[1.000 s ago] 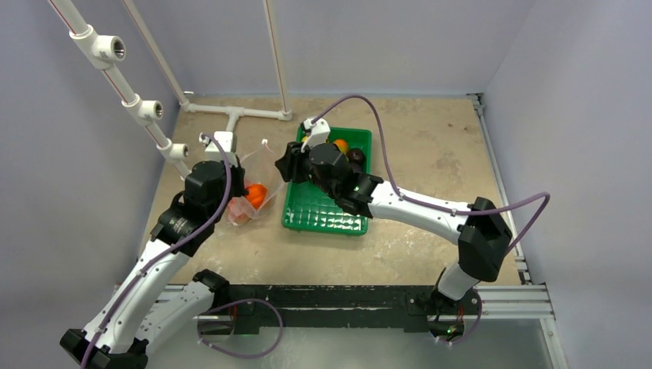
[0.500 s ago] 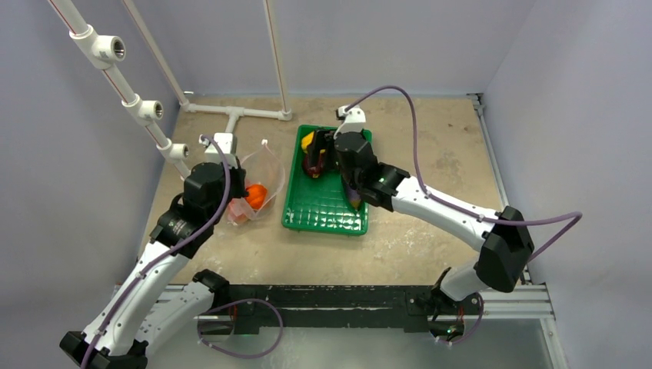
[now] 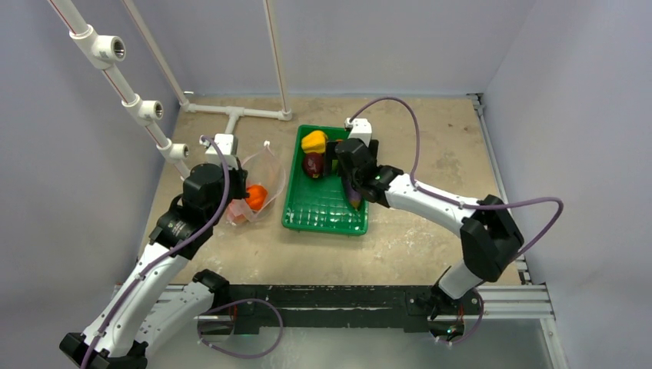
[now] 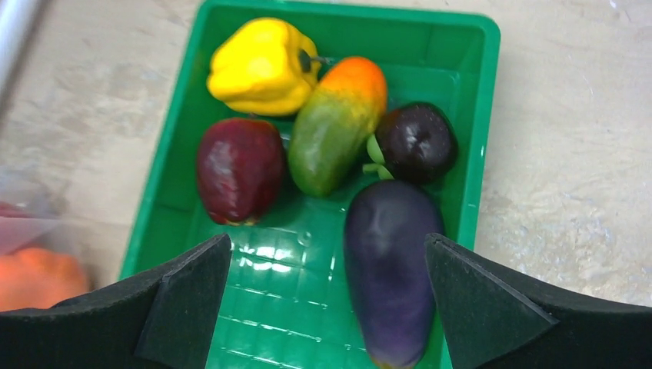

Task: Place the food in the zip-top bag and seal the zipper
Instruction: Pick up the fake vegetable from the bin.

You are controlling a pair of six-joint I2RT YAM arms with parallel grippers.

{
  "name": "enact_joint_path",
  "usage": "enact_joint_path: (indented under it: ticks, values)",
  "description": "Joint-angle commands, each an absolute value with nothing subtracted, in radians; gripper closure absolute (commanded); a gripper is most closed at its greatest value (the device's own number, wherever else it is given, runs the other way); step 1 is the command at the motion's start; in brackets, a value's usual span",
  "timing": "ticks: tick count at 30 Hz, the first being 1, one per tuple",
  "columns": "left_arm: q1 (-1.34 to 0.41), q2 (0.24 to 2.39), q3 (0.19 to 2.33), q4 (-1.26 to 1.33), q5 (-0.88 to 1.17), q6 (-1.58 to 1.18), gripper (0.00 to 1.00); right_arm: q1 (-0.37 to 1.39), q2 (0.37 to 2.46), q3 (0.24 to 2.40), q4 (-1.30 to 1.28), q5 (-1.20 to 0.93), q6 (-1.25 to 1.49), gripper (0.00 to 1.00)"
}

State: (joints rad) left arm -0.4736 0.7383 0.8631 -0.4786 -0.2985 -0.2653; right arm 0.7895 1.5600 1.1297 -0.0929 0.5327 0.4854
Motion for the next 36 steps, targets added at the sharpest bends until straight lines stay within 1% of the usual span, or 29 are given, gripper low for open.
enact_joint_path:
  ticks: [1, 10, 22, 25, 27, 30, 35, 36]
  values:
    - [-0.477, 0.726, 0.856, -0.438, -0.281, -0.249, 1.00, 0.781, 1.609, 1.115, -0.133, 0.603, 0.506, 0.01]
    - [-0.477, 0.721, 0.856, -0.439, -0.280, -0.249, 1.00, 0.771, 1.697, 1.109, -0.097, 0.567, 0.497, 0.01]
    - [-0.477, 0.718, 0.854, -0.440, -0.278, -0.250, 1.00, 0.769, 1.808, 1.125, -0.106, 0.628, 0.521, 0.01]
    - [-0.477, 0.718, 0.854, -0.440, -0.279, -0.250, 1.00, 0.768, 1.825, 1.130, -0.098, 0.617, 0.523, 0.03]
    - [-0.477, 0.719, 0.854, -0.440, -0.278, -0.251, 1.00, 0.768, 1.828, 1.130, -0.090, 0.610, 0.523, 0.06]
    - [-0.477, 0.721, 0.854, -0.439, -0.276, -0.250, 1.00, 0.769, 1.824, 1.128, -0.076, 0.597, 0.517, 0.14]
    - [-0.477, 0.721, 0.854, -0.439, -0.278, -0.250, 1.00, 0.768, 1.800, 1.126, -0.068, 0.572, 0.507, 0.41]
    - [-0.477, 0.721, 0.853, -0.440, -0.277, -0.250, 1.00, 0.770, 1.793, 1.126, -0.069, 0.568, 0.506, 0.44]
